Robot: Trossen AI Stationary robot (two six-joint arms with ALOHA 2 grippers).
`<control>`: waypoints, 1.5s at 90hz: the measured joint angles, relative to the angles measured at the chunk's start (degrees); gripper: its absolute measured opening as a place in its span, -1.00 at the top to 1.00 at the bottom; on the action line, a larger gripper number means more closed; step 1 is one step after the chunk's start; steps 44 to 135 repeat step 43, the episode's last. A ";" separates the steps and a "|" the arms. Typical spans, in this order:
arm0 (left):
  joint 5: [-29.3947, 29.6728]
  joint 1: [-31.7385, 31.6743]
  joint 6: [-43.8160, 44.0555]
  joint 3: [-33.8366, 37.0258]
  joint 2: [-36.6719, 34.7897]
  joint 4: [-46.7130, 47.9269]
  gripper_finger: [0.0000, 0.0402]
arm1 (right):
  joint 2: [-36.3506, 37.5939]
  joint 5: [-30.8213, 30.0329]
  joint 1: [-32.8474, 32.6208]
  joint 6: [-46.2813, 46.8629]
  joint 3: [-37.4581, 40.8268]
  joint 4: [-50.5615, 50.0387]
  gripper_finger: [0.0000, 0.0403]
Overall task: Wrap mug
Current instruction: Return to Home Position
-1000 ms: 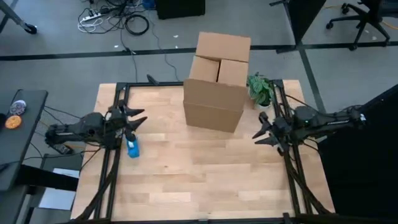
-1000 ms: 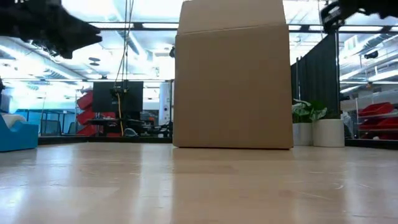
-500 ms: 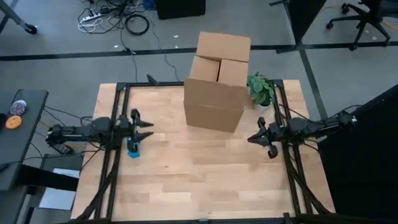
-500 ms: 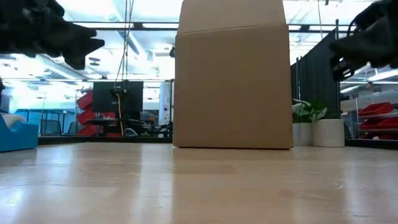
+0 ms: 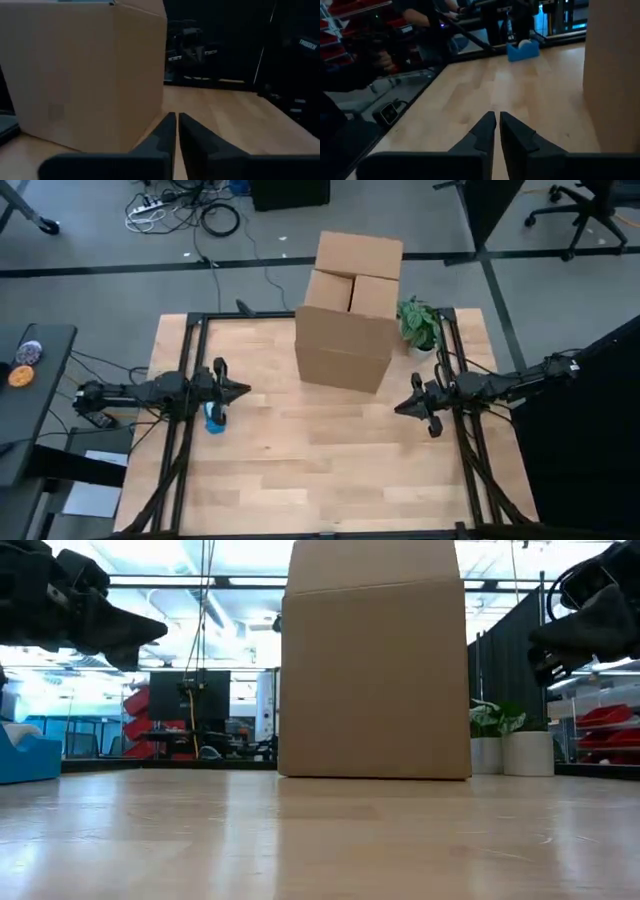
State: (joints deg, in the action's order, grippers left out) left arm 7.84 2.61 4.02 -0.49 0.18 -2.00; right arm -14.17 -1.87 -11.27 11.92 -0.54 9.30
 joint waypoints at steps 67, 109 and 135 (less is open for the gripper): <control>0.02 0.00 -0.71 0.02 0.13 0.02 0.93 | 0.02 0.02 0.00 -0.04 0.02 0.04 0.99; 0.02 0.00 -0.71 0.02 0.13 0.02 0.93 | 0.02 0.02 0.00 -0.04 0.02 0.04 0.99; 0.02 0.00 -0.71 0.02 0.13 0.02 0.93 | 0.02 0.02 0.00 -0.04 0.02 0.04 0.99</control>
